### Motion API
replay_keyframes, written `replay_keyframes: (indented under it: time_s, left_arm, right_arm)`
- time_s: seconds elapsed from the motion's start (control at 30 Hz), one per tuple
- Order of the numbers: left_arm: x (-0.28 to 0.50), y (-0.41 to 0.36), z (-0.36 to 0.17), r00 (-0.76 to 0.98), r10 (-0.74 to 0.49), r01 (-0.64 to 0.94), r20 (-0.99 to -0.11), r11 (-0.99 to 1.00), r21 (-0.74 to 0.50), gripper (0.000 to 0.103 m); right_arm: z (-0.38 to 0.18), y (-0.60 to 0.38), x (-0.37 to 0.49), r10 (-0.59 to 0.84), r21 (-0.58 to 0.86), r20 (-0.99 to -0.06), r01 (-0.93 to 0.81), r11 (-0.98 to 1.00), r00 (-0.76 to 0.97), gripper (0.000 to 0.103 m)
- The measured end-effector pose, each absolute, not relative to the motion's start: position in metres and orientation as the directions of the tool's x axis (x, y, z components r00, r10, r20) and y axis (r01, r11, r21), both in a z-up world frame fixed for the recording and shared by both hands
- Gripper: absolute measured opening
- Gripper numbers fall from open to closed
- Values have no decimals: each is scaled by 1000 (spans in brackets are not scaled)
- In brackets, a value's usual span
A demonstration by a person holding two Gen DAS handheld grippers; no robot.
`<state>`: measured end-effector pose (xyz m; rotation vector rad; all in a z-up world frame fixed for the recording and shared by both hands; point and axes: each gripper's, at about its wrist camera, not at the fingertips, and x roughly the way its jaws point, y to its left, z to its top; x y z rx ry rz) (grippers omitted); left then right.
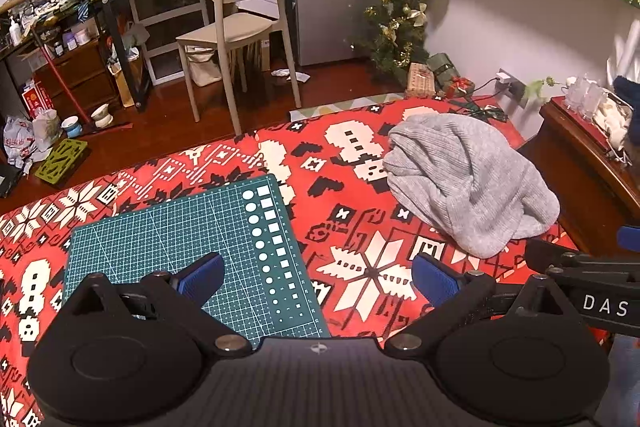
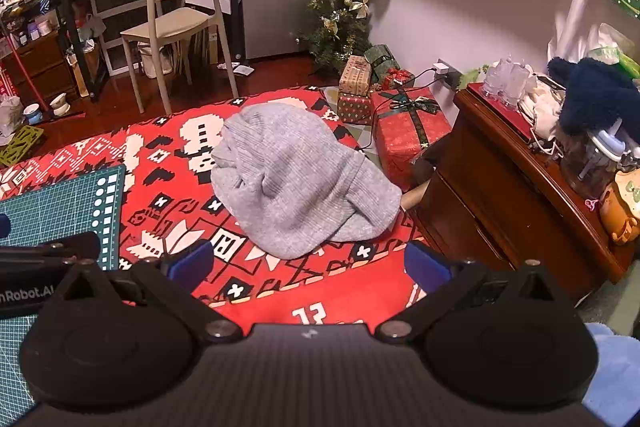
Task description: Fold clothes
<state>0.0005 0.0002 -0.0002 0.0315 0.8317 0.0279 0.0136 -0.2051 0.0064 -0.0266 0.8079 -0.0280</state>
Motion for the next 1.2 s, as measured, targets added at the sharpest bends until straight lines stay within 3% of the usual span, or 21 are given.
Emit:
replay_keyframes:
  time_s: [1.2]
  left_arm:
    - [-1,-2,-4,688,34,-11,-725,999,36,100]
  right_arm:
    - [2,-208,15,-41,-23,-735,36,999,676,102]
